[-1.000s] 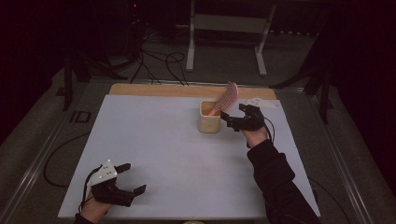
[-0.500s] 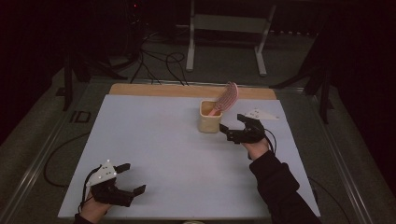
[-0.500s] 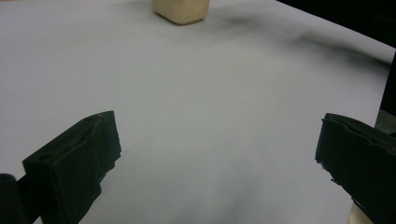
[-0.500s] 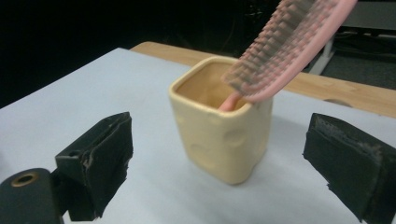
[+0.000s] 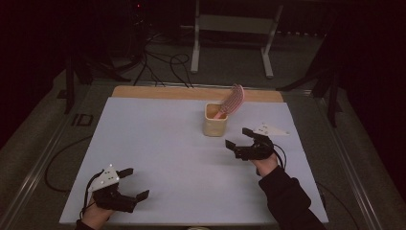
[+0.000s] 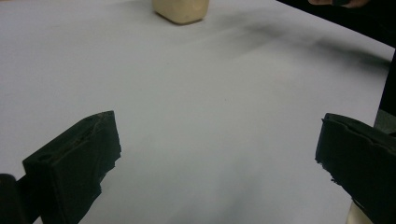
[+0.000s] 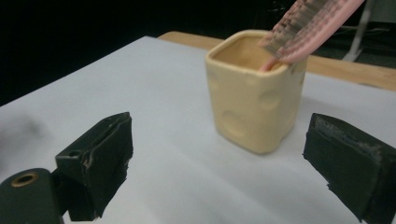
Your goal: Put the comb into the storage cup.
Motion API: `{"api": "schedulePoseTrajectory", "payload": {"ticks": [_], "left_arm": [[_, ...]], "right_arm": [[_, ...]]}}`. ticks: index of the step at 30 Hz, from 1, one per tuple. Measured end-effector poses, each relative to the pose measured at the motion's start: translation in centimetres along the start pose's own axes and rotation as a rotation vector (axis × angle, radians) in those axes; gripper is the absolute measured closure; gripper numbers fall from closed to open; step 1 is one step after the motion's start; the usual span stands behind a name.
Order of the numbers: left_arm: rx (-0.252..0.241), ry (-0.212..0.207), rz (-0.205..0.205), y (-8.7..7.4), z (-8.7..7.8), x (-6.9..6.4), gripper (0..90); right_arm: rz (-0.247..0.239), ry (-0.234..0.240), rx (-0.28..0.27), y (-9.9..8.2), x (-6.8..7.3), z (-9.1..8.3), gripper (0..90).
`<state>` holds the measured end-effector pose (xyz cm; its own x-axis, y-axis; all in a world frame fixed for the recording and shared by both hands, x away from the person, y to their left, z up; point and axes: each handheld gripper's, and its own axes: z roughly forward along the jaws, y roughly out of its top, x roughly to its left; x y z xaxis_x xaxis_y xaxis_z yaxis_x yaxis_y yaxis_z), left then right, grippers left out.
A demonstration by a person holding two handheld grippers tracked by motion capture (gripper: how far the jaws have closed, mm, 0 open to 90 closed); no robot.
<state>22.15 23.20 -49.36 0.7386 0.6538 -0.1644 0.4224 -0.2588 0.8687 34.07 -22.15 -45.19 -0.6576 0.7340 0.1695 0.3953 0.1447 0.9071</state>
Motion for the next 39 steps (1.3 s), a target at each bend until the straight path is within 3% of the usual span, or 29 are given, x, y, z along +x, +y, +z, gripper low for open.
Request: {"api": "schedulePoseTrajectory", "payload": {"ticks": [7, 16, 21, 31, 39], "left_arm": [[0.0, -0.001, -0.002, 0.0, 0.0, 0.0, 0.4], [-0.003, -0.003, -0.003, 0.0, -0.1, 0.0, 0.4], [-0.003, -0.003, -0.003, 0.0, -0.1, 0.0, 0.4], [-0.004, -0.003, 0.0, 0.0, -0.2, 0.0, 0.5], [-0.007, -0.001, -0.003, 0.0, -0.3, 0.0, 0.4]], "right_arm": [[-0.025, 0.037, -0.014, -1.6, 0.2, -1.0, 8.3], [-0.087, 0.073, 0.043, -3.5, 1.2, -2.0, 8.3], [-0.09, 0.081, 0.044, -4.2, 1.3, -2.7, 8.3], [-0.112, 0.061, 0.019, -5.9, 0.9, -4.9, 8.3], [-0.092, 0.011, 0.05, -7.3, -0.2, -6.2, 8.3]]}}
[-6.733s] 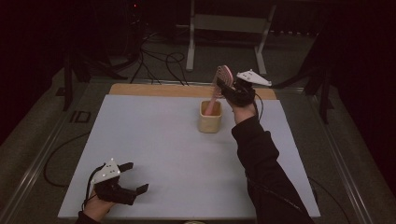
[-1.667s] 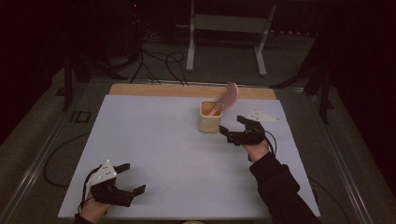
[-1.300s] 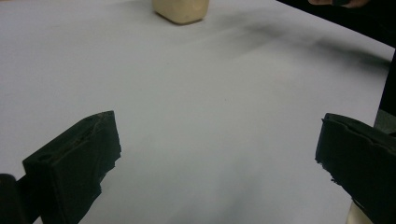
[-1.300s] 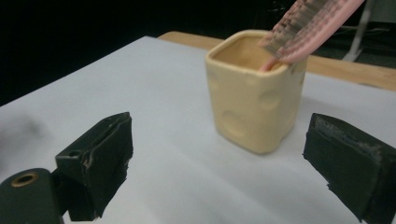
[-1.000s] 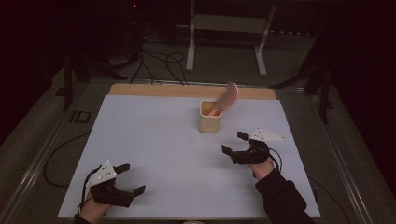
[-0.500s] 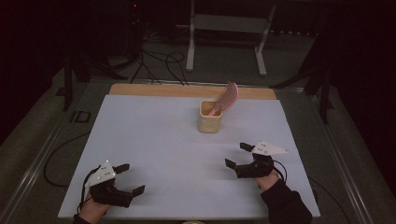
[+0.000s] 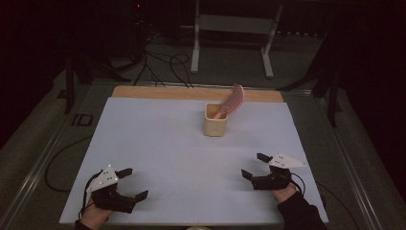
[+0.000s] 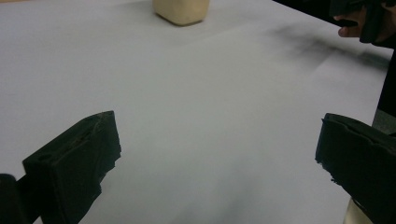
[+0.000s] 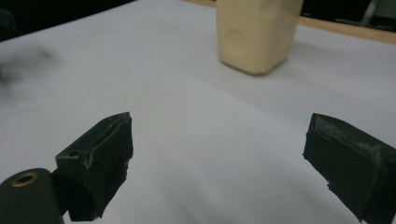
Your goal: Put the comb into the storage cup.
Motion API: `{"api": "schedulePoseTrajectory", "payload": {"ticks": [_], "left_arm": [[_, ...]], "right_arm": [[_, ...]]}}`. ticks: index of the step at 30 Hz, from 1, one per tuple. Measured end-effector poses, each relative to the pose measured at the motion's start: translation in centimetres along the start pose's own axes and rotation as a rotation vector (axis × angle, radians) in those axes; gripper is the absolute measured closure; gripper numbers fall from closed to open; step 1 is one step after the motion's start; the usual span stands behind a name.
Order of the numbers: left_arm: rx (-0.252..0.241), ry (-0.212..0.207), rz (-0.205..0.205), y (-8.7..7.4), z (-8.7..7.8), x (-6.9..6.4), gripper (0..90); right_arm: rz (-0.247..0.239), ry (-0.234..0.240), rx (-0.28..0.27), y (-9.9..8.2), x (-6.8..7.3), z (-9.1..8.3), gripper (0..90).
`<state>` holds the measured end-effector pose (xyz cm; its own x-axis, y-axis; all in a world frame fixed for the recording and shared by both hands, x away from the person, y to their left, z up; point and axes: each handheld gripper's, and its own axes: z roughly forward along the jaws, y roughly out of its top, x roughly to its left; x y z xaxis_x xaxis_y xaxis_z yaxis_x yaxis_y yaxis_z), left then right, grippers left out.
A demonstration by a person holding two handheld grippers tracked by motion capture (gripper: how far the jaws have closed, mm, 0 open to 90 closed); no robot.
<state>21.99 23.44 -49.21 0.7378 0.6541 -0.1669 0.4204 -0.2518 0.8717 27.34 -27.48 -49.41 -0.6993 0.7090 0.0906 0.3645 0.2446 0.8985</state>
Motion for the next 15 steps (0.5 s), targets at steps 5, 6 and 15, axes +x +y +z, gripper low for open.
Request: {"api": "schedulePoseTrajectory", "payload": {"ticks": [5, 6, 15], "left_arm": [[0.004, 0.0, 0.002, 0.0, 0.0, 0.0, 0.5], [0.005, 0.001, 0.002, 0.0, 0.1, 0.0, 0.5], [0.005, 0.007, 0.008, 0.0, -0.1, -0.1, 0.5]], "right_arm": [[0.009, -0.026, 0.018, -0.9, -0.6, -0.7, 8.3], [0.014, -0.04, 0.022, -1.2, -0.7, -1.0, 8.3], [0.072, -0.099, 0.047, -2.0, -1.3, -1.7, 8.4]]}}
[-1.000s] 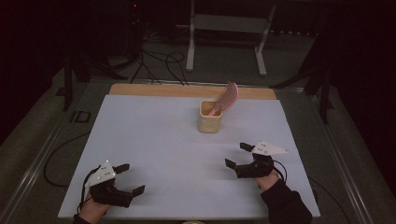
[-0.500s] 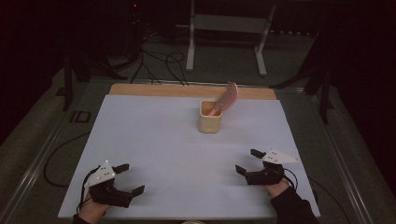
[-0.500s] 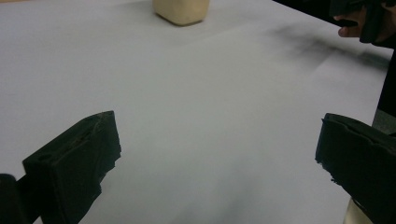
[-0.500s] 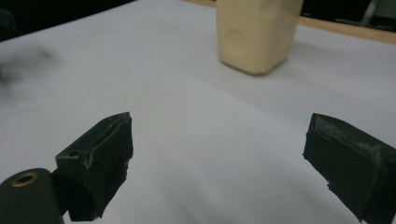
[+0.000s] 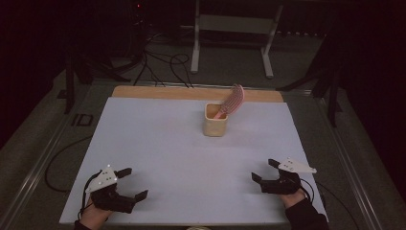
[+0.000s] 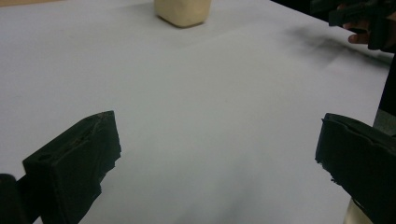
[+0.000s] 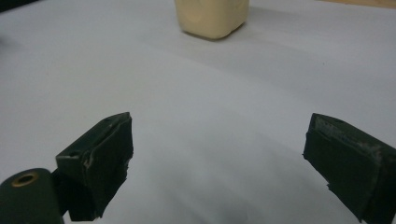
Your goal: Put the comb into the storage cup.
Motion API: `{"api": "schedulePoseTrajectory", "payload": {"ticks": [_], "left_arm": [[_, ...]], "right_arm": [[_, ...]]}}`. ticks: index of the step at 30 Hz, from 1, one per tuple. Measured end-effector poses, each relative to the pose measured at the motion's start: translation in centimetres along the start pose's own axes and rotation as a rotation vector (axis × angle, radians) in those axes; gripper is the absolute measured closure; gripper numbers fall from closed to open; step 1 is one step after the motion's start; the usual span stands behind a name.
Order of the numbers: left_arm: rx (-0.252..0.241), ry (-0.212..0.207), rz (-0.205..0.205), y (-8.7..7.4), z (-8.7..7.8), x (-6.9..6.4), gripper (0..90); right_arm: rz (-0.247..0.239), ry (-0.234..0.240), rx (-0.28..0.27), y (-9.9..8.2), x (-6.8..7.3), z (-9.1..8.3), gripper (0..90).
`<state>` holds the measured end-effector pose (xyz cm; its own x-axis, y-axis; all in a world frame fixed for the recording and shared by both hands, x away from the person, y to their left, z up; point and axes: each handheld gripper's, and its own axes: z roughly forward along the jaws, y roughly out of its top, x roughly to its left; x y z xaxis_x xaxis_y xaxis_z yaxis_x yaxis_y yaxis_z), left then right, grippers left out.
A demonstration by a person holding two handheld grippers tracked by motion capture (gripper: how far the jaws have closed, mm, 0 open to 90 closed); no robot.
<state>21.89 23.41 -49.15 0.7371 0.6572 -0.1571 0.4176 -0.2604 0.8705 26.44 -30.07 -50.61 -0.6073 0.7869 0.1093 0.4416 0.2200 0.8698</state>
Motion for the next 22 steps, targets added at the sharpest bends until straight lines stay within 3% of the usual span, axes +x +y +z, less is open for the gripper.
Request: {"api": "schedulePoseTrajectory", "payload": {"ticks": [11, 22], "left_arm": [[0.007, -0.001, 0.004, -0.1, 0.2, -0.1, 0.4], [0.007, -0.002, 0.005, 0.0, 0.2, -0.1, 0.4]], "right_arm": [[0.001, 0.047, -0.014, 0.4, 0.6, 1.0, 9.3], [-0.024, 0.056, -0.012, 0.7, 1.1, 1.0, 9.3]]}}
